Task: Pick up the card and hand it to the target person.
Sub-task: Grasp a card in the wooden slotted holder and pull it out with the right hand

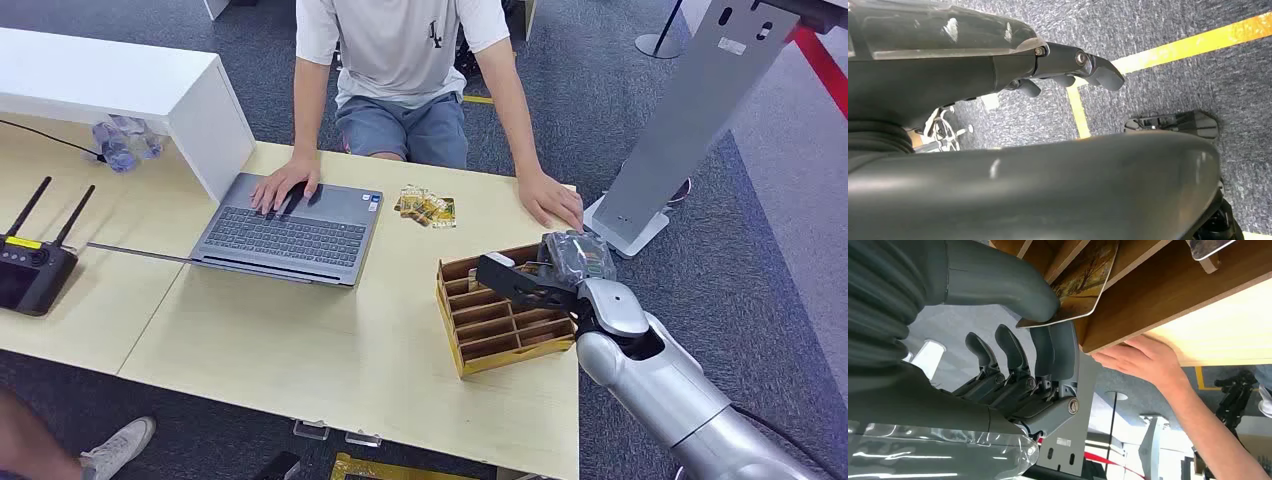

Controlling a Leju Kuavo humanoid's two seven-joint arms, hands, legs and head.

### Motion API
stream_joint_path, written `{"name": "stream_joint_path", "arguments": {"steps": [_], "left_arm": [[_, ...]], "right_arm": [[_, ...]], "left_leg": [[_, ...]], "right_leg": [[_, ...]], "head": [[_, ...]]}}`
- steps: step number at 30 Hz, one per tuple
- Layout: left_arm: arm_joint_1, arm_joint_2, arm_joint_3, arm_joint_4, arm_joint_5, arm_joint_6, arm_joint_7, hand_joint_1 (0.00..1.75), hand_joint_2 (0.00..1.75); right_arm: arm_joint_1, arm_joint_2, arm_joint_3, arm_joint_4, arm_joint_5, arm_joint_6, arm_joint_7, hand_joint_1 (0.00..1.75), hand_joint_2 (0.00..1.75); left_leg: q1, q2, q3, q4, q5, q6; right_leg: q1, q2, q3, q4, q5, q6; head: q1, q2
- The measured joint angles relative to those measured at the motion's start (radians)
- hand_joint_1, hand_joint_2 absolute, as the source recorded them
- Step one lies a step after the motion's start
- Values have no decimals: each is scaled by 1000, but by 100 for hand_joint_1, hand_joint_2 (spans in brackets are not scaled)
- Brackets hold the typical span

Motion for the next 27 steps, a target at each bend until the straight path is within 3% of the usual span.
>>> {"name": "stream_joint_path", "arguments": {"steps": [13,21,27], "left_arm": [[0,0,0,0,9,0,0,0,0],[0,0,0,0,11,0,0,0,0],[0,0,0,0,13,0,0,0,0]], "right_arm": [[0,1,2,4,-17,3,-9,140,175],[-1,5,3,10,-23,3,-10,120,175],[0,9,9,16,-24,3,-11,129,175]], "left_leg": [[0,0,0,0,0,0],[0,0,0,0,0,0],[0,0,0,0,0,0]], "right_leg": [[0,0,0,0,0,0],[0,0,0,0,0,0],[0,0,0,0,0,0]], "head": [[0,0],[0,0],[0,0]]}}
